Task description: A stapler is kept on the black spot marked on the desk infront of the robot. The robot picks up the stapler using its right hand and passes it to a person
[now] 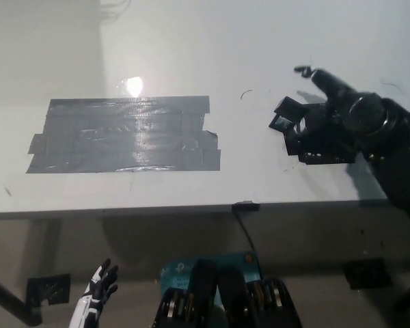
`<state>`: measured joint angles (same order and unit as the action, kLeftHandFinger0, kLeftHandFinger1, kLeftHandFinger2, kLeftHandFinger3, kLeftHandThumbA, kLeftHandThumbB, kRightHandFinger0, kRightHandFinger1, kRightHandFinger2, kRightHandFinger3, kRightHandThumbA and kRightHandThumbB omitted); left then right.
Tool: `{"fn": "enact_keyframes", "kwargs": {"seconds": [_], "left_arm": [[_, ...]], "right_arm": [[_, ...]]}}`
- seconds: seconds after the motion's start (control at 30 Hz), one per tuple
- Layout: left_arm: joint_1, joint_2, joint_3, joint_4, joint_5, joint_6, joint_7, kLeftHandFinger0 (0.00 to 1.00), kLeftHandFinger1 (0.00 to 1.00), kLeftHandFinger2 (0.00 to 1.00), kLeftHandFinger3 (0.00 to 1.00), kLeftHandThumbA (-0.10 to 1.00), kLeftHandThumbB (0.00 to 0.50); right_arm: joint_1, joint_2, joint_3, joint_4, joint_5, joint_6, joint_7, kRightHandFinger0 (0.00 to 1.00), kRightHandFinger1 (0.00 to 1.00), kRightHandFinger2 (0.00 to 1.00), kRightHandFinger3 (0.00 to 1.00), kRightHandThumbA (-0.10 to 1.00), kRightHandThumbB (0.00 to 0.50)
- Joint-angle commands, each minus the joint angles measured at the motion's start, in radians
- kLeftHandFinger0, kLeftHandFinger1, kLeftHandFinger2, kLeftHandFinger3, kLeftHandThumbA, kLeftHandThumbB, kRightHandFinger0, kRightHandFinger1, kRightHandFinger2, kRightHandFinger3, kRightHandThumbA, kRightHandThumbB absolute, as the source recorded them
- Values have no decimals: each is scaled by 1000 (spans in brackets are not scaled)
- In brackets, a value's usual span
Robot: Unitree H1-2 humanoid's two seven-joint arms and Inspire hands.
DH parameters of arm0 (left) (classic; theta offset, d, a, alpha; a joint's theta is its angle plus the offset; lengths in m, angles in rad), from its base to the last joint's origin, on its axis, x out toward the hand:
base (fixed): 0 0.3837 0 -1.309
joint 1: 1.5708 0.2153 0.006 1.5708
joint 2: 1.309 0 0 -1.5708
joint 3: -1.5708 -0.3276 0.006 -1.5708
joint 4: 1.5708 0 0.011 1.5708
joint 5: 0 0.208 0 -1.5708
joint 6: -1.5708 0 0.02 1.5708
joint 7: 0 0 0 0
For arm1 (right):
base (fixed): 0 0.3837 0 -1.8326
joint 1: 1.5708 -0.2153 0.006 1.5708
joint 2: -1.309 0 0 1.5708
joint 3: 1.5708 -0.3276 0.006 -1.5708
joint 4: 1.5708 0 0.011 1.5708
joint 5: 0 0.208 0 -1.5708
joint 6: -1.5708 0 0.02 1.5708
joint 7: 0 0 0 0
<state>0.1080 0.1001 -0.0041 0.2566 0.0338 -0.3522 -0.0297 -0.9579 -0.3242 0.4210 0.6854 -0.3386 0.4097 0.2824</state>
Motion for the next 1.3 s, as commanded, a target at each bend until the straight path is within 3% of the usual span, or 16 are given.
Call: {"fn": "enact_keyframes", "kwargs": {"seconds": [0.0, 0.33, 0.5, 0.53, 0.57, 0.6, 0.63, 0.67, 0.7, 0.73, 0.77, 0.83, 0.93, 1.07, 1.13, 1.27], "left_arm": [[3, 7, -2, -5, 1, -42, -7, 1000, 1000, 1000, 1000, 1000, 494], [1, 12, -8, -4, -6, -45, -23, 1000, 1000, 1000, 1000, 1000, 456], [2, 14, -4, -5, -10, -47, -28, 1000, 1000, 1000, 1000, 1000, 462], [1, 14, -3, -5, -8, -48, -28, 1000, 1000, 1000, 1000, 1000, 467], [1, 15, -3, -6, -6, -46, -27, 1000, 1000, 1000, 1000, 1000, 473], [-1, 15, -3, -6, 0, -43, -25, 1000, 1000, 1000, 1000, 1000, 476], [-2, 14, -3, -6, 1, -44, -25, 1000, 1000, 1000, 1000, 1000, 476], [-6, 13, -4, 2, 3, -50, -24, 1000, 1000, 1000, 1000, 1000, 478], [-7, 13, -4, 3, 2, -51, -24, 1000, 1000, 1000, 1000, 1000, 479], [-6, 12, -4, 2, 0, -51, -25, 1000, 1000, 1000, 1000, 1000, 466], [-6, 12, -4, 2, -1, -52, -26, 1000, 1000, 1000, 1000, 1000, 466], [-8, 13, -4, 4, 1, -56, -25, 1000, 1000, 1000, 1000, 1000, 448], [-9, 12, -4, 0, -2, -52, -26, 1000, 1000, 1000, 1000, 1000, 460], [-14, 11, -2, -3, -22, -42, -36, 1000, 1000, 1000, 1000, 1000, 446], [-19, 11, 0, 3, -22, -48, -36, 1000, 1000, 1000, 1000, 1000, 444], [-29, 15, 0, 10, -32, -53, -47, 1000, 1000, 1000, 1000, 1000, 449]], "right_arm": [[-58, 4, 7, 64, -40, -2, -2, 1000, 1000, 1000, 1000, 1000, 328], [-33, 27, -24, 136, -16, -14, -11, 1000, 1000, 1000, 1000, 1000, 299], [-43, 32, -30, 192, -14, -90, -25, 1000, 1000, 1000, 996, 979, 199], [-43, 35, -34, 192, -16, -93, -33, 545, 583, 659, 671, 956, 179], [-40, 37, -33, 183, -21, -92, -42, 274, 276, 347, 405, 940, 112], [-31, 44, -30, 169, -40, -96, -83, 55, 55, 121, 321, 895, 98], [-31, 46, -30, 169, -43, -97, -91, 11, 11, 24, 272, 882, 91], [-19, 52, -26, 157, -63, -144, -144, 381, 512, 516, 602, 910, 38], [-16, 54, -26, 156, -67, -155, -156, 513, 635, 636, 639, 926, 32], [-11, 58, -27, 154, -72, -171, -177, 45, 62, 172, 367, 974, 21], [-8, 60, -28, 152, -74, -179, -188, 9, 46, 183, 344, 986, 15], [5, 68, -42, 144, -79, -214, -245, 52, 285, 547, 511, 965, 12], [8, 71, -53, 147, -80, -241, -271, 168, 591, 913, 837, 992, 14], [3, 70, -70, 174, -81, -283, -300, 322, 672, 910, 918, 1000, 5], [2, 66, -76, 179, -80, -280, -298, 207, 533, 778, 661, 956, 0], [10, 55, -88, 176, -76, -259, -289, 153, 399, 588, 413, 911, 7]]}}
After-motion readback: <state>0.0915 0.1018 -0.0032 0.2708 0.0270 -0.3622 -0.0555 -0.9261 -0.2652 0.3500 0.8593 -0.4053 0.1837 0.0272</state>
